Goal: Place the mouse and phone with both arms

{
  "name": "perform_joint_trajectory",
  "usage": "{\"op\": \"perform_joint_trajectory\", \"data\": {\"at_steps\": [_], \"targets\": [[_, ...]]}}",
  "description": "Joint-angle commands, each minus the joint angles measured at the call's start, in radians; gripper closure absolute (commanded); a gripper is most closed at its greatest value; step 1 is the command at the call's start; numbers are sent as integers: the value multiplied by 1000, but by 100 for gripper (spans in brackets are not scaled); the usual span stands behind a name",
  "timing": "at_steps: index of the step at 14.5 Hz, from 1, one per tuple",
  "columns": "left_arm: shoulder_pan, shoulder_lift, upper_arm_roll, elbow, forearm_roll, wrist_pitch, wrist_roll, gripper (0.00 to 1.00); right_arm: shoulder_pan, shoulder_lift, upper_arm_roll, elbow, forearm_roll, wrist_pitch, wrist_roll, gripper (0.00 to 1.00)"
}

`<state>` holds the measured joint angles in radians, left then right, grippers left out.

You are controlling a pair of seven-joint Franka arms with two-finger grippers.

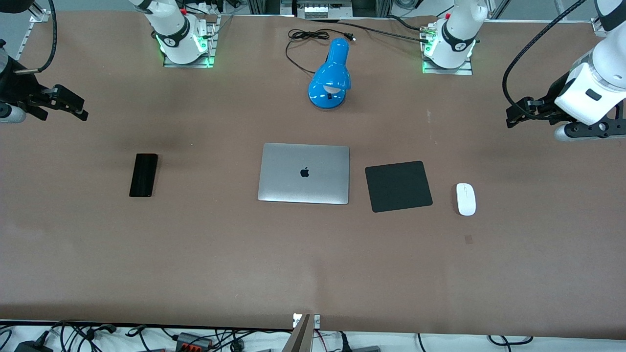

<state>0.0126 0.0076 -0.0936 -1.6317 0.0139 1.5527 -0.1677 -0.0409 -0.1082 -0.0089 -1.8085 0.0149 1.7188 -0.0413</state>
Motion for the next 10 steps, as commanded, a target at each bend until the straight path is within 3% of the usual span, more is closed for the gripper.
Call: {"op": "perform_joint_trajectory", "data": {"at_steps": [1,10], "targets": [[6,15,3,32,-22,-23,28,0,-10,-18,12,-2,-12,-15,12,0],[4,55,14,43,-22,-22,30,0,-10,-4,10,-3,-12,-7,12,0]]}}
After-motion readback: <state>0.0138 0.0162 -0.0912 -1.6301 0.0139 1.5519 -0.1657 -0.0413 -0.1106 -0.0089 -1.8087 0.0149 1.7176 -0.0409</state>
